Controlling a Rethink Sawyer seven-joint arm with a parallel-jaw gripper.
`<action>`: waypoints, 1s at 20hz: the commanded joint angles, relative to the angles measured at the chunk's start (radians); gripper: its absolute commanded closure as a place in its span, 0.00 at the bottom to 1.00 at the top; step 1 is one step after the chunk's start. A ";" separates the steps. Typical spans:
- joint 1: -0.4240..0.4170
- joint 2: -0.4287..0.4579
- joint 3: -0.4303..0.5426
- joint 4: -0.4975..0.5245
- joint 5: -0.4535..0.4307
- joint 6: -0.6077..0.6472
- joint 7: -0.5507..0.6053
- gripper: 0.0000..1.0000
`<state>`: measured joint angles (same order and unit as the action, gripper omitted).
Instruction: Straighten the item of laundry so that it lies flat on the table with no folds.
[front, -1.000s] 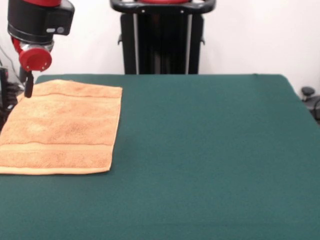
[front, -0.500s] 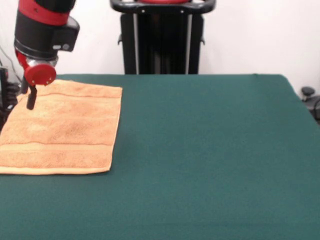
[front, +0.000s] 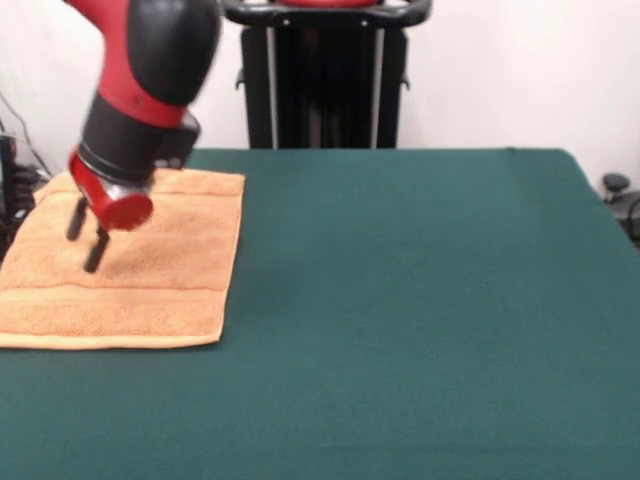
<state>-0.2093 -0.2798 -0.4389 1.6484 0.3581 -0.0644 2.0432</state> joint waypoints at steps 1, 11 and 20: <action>0.091 0.151 0.068 0.031 0.138 -0.086 0.299 0.00; 0.251 0.228 -0.003 0.003 0.442 0.026 0.302 0.00; 0.353 0.253 -0.061 -0.020 0.621 0.211 0.352 0.00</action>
<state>0.0520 -0.0838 -0.5544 1.6487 0.8579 -0.0956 2.0448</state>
